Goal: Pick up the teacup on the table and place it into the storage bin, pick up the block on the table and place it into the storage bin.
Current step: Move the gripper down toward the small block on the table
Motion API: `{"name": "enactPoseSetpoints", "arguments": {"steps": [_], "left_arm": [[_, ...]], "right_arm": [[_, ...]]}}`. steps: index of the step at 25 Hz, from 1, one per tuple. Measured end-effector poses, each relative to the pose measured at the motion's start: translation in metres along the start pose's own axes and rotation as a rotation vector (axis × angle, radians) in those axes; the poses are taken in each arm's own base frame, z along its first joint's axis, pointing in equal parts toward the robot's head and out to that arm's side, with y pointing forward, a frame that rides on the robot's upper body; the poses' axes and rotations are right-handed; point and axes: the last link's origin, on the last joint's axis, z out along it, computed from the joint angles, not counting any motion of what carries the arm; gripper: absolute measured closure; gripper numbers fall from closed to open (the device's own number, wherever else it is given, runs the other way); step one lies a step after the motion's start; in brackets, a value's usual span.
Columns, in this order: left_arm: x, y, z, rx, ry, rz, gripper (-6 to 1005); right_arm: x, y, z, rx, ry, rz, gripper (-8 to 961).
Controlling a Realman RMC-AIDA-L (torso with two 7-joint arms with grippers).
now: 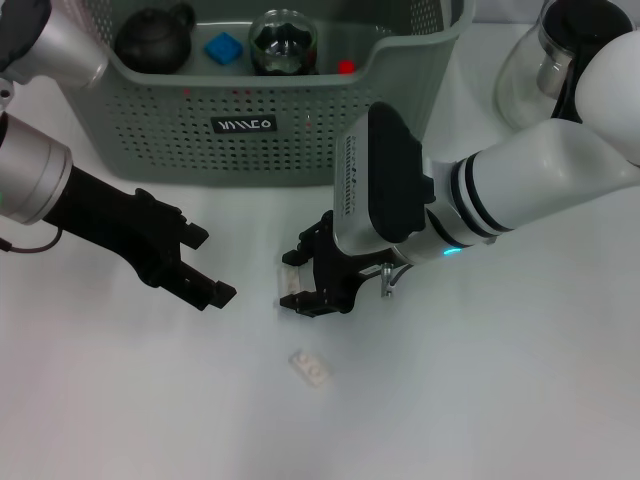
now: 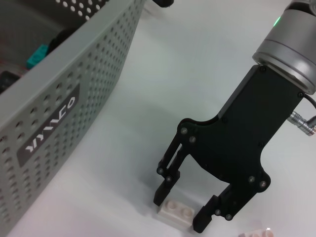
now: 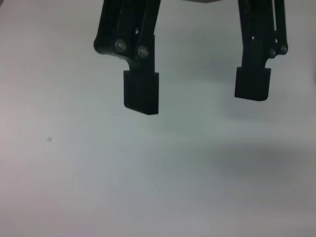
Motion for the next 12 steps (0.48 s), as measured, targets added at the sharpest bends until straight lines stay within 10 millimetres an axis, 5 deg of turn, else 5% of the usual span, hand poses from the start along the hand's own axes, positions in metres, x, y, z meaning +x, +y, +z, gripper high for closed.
{"name": "enactPoseSetpoints", "arguments": {"steps": [12], "left_arm": [[0.0001, -0.0002, 0.0000, 0.001, 0.001, 0.000, 49]], "right_arm": [[-0.0012, 0.0016, 0.0013, -0.003, 0.000, -0.004, 422]]}}
